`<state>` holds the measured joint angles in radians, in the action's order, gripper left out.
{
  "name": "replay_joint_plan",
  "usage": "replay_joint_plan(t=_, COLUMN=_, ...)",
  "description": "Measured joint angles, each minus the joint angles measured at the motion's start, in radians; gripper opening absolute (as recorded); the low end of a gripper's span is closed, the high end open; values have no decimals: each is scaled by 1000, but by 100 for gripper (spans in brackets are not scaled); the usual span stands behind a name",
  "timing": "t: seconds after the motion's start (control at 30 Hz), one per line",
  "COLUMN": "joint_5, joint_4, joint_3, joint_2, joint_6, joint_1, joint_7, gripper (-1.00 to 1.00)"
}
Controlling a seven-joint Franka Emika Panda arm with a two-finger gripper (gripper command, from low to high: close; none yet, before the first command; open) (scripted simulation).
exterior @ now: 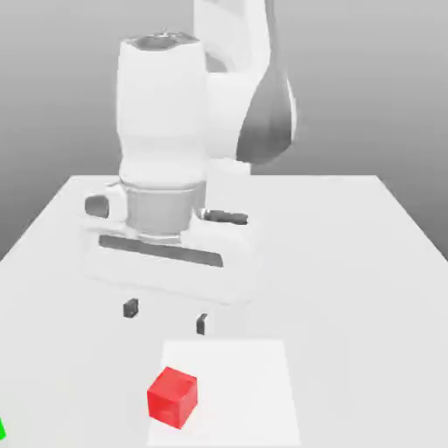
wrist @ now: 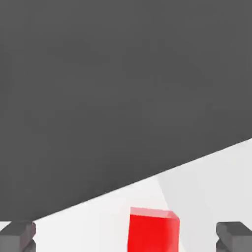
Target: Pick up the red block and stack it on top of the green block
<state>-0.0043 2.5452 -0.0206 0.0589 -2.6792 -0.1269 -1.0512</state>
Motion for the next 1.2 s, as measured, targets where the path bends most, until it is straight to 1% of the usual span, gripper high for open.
replay_joint_plan(t=0.1, joint_5=13, joint_4=17, joint_3=-2, joint_2=109, joint_6=-61, joint_1=-4, joint_7=-12, gripper=0)
replay_joint_plan(t=0.23, joint_5=22, joint_4=0, joint_3=4, joint_2=254, joint_6=-179, joint_1=-10, joint_7=-10, gripper=0)
replay_joint_plan(t=0.27, joint_5=24, joint_4=-3, joint_3=5, joint_2=277, joint_6=-199, joint_1=-11, joint_7=-9, gripper=-100)
replay_joint_plan(t=0.5, joint_5=22, joint_4=-3, joint_3=7, joint_2=277, joint_6=-199, joint_1=-12, joint_7=-10, gripper=-100)
replay_joint_plan(t=0.67, joint_5=12, joint_4=20, joint_3=4, joint_2=120, joint_6=-66, joint_1=-12, joint_7=-17, gripper=-100)
replay_joint_plan(t=0.7, joint_5=16, joint_4=5, joint_3=-6, joint_2=110, joint_6=-41, joint_1=-20, joint_7=-29, gripper=-100)
replay_joint_plan(t=1.07, joint_5=129, joint_4=-380, joint_3=-202, joint_2=277, joint_6=189, joint_1=-205, joint_7=-250, gripper=-100)
replay_joint_plan(t=1.13, joint_5=156, joint_4=-423, joint_3=-215, joint_2=330, joint_6=182, joint_1=-232, joint_7=-264, gripper=-100)
replay_joint_plan(t=1.2, joint_5=185, joint_4=-437, joint_3=-206, joint_2=398, joint_6=131, joint_1=-246, joint_7=-252, gripper=-100)
